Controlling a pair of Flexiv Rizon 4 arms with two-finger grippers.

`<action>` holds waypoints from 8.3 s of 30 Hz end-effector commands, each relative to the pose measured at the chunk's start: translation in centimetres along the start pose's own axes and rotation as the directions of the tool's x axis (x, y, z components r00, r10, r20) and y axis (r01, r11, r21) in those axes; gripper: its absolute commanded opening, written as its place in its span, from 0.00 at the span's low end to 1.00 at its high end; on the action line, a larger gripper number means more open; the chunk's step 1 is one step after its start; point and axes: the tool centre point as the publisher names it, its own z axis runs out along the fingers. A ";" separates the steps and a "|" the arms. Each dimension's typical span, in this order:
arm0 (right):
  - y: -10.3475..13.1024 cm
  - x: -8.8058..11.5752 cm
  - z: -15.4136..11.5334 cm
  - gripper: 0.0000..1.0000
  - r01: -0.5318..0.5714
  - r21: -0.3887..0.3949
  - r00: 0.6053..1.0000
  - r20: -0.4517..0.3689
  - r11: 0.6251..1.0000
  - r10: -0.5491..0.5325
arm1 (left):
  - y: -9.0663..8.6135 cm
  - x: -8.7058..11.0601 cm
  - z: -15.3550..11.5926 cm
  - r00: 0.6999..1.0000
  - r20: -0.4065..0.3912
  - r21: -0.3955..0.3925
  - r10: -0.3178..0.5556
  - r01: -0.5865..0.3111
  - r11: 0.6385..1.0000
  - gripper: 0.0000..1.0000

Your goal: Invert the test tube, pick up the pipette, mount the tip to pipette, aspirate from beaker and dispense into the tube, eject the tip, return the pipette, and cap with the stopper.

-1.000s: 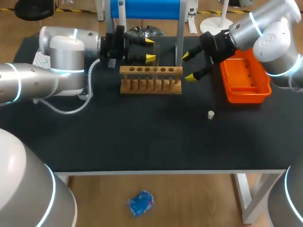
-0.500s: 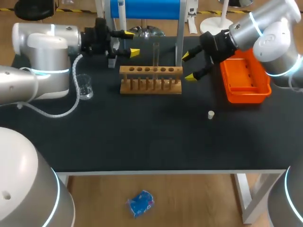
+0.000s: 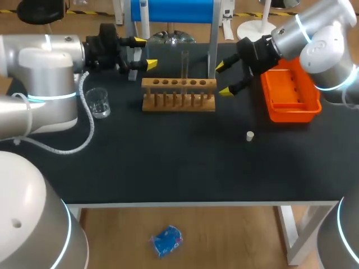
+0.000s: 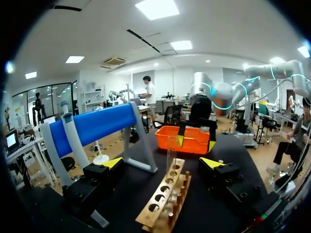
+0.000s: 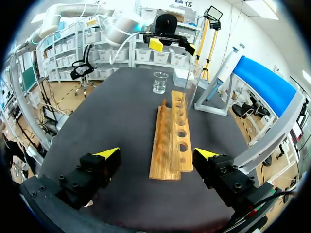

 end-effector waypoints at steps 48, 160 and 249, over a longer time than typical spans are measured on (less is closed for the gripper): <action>4.6 17.3 -1.0 1.00 -0.043 -0.461 0.995 -0.095 0.886 -0.001 | 7.5 -6.0 -18.4 0.702 0.687 0.029 -0.186 0.229 0.973 1.00; 5.2 18.5 -1.7 1.00 -0.059 -0.531 0.990 -0.141 0.845 -0.020 | 21.0 -20.4 -22.2 0.609 0.770 -0.085 -0.190 0.393 0.915 0.24; 5.2 18.5 -1.7 1.00 -0.059 -0.531 0.990 -0.141 0.845 -0.020 | 9.4 -16.7 -24.5 0.662 0.743 -0.134 -0.102 0.296 0.946 0.00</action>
